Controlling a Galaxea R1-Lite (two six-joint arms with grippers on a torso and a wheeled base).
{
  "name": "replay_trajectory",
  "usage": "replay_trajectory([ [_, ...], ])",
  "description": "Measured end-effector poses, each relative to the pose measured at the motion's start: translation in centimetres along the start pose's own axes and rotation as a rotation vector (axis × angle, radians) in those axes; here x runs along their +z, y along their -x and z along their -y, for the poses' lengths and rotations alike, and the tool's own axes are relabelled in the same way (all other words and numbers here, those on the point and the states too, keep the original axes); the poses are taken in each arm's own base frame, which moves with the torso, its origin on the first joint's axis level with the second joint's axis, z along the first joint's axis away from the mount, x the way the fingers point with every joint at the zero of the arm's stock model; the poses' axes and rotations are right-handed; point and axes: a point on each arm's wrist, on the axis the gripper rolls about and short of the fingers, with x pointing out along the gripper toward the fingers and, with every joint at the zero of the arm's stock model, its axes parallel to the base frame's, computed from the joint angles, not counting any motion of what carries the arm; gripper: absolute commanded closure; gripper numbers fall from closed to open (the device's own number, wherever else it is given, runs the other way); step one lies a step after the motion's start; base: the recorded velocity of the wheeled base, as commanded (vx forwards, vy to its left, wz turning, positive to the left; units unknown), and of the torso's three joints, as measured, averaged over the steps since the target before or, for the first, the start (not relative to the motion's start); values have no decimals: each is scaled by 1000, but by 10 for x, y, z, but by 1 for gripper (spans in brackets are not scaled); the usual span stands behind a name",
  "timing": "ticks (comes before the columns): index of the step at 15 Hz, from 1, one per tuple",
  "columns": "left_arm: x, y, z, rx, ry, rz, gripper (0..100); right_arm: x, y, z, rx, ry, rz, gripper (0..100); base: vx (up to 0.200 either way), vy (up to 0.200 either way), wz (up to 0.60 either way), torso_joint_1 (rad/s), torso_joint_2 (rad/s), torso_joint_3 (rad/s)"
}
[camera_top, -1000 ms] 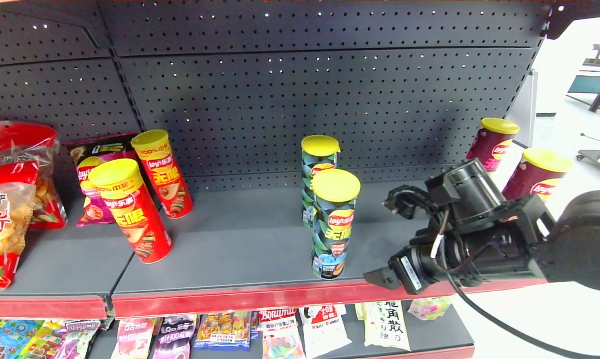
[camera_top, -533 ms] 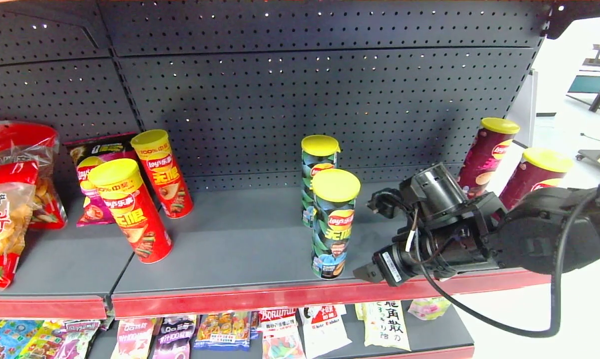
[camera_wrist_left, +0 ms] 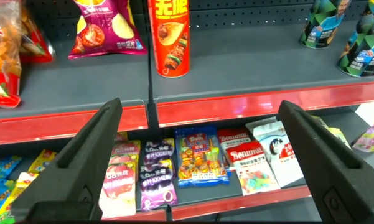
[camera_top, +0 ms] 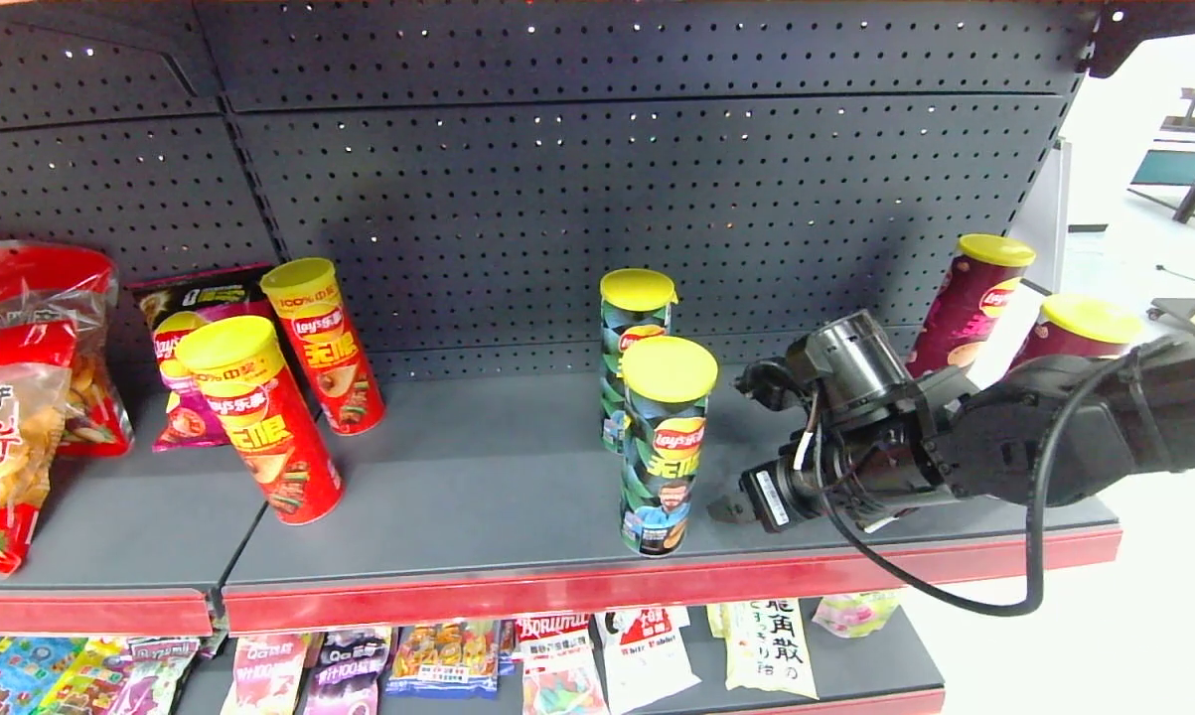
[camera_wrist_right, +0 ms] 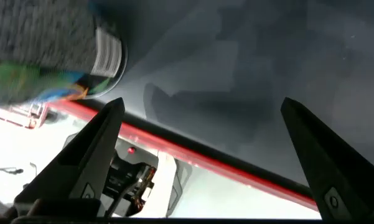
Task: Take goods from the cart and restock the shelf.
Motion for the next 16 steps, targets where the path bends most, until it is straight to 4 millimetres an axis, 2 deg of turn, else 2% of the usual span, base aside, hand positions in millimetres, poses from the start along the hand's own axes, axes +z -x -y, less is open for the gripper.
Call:
replay_trajectory([
  [6,0,0,0,0,0,0,0,3,-7,-4,4,4,-5,0,0,0,0,0,0,0],
  [16,0,0,0,0,0,0,0,4,-11,-23,36,41,-2,0,0,0,0,0,0,0],
])
